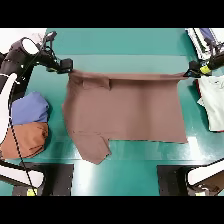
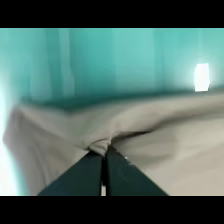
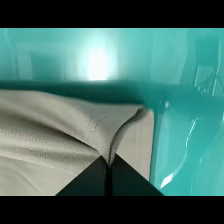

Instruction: Fold the shirts.

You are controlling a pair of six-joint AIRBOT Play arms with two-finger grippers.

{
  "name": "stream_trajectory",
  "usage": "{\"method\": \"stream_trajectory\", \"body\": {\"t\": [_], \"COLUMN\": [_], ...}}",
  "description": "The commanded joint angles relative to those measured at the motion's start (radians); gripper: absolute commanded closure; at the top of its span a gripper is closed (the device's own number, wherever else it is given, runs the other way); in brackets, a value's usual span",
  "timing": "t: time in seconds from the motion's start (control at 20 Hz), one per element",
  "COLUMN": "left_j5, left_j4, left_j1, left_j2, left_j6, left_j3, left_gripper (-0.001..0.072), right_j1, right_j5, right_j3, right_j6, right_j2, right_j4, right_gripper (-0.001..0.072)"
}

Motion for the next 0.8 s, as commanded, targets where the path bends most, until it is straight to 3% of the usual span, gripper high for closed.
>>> {"method": "stream_trajectory", "body": {"t": [0.0,0.3,0.35,0.4,0.45,0.5,0.75], "left_j5": [-0.161,-0.148,-0.138,-0.133,-0.136,-0.143,-0.225], "left_j4": [0.033,0.041,0.042,0.042,0.042,0.041,0.098], "left_j1": [-0.007,-0.008,-0.008,-0.008,-0.008,-0.008,-0.008], "left_j2": [-0.002,-0.002,-0.002,-0.002,-0.002,0.004,0.164], "left_j6": [0.02,-0.018,-0.028,-0.037,-0.043,-0.048,-0.042], "left_j3": [-0.033,-0.235,-0.262,-0.28,-0.282,-0.282,-0.285], "left_gripper": [0.0686,0.0683,0.0682,0.0527,0.0236,0.0163,0.0166], "right_j1": [0.0,0.013,0.013,0.013,0.013,0.013,-0.002], "right_j5": [-0.038,-0.141,-0.141,-0.137,-0.127,-0.108,-0.066], "right_j3": [-0.172,-0.47,-0.495,-0.502,-0.497,-0.487,-0.53], "right_j6": [-0.016,-0.015,-0.015,-0.015,-0.011,-0.002,-0.004], "right_j2": [0.081,0.178,0.185,0.187,0.187,0.192,0.346], "right_j4": [-0.004,0.002,0.007,0.007,0.008,0.007,-0.001], "right_gripper": [0.07,0.0698,0.0665,0.0448,0.0272,0.027,0.0271]}}
